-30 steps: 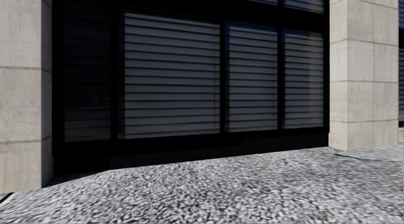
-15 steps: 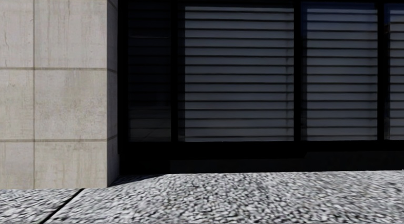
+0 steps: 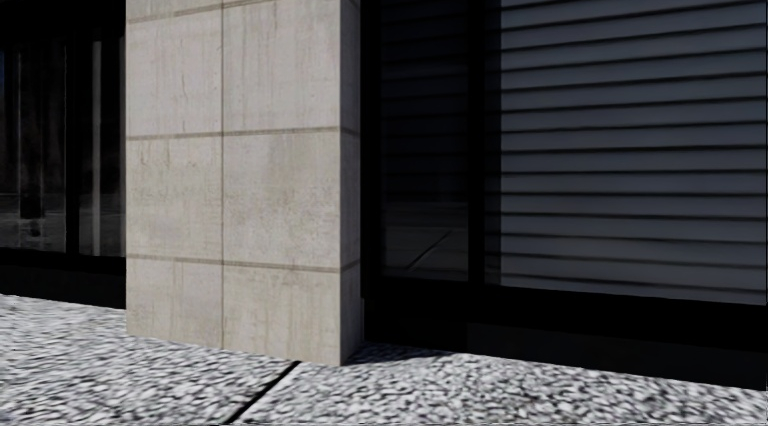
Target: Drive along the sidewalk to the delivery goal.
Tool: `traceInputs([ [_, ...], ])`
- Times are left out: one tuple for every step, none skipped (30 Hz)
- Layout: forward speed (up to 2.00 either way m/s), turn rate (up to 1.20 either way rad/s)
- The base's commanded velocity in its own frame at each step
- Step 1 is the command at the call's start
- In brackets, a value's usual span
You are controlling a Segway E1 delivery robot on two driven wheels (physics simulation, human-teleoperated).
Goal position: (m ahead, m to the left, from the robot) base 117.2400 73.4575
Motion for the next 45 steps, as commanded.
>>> traceInputs([
  [0.53,0.8],
  [0.53,0.8],
  [0.53,0.8],
  [0.53,0.8],
  [0.53,0.8],
  [0.53,0.8],
  [0.53,0.8],
  [0.53,0.8],
  [0.53,0.8],
  [0.53,0.8],
  [0.53,0.8],
  [0.53,0.8],
  [0.53,0.8],
  [0.53,0.8],
  [0.53,0.8],
  [0.53,0.8],
  [0.53,0.8],
  [0.53,0.8],
  [0.53,0.8],
  [0.53,0.81],
  [0.53,0.82],
  [0.53,0.82],
  [0.53,0.82],
  [0.53,0.82],
  [0.53,0.83],
  [0.53,0.83],
  [0.53,0.83],
  [0.53,0.83],
  [0.53,0.83],
  [0.53,0.83],
  [0.53,0.83],
  [0.53,0.83],
  [0.53,0.83],
  [0.53,0.83],
  [0.53,0.83],
  [0.53,0.83],
  [0.53,0.83],
  [0.57,0.83],
  [0.68,0.83],
  [0.79,0.83],
  [0.79,0.83],
  [0.88,0.83],
  [0.98,0.83],
  [1.02,0.83],
  [1.04,0.83],
])
